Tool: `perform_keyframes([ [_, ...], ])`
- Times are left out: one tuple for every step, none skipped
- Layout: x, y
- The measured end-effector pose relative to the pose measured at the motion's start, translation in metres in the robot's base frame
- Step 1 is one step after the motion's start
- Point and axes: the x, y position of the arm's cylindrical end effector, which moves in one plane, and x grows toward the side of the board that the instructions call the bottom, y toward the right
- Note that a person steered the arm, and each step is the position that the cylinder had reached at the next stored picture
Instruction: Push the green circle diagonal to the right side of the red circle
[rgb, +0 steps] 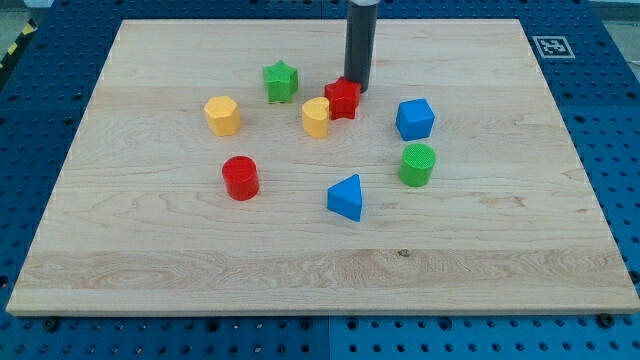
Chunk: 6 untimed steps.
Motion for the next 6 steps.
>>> perform_keyframes([
  [0.027,-0.006],
  [0.055,-0.015],
  [0.081,-0.005],
  [0.098,0.029],
  [0.105,0.068],
  [0.105,0.100],
])
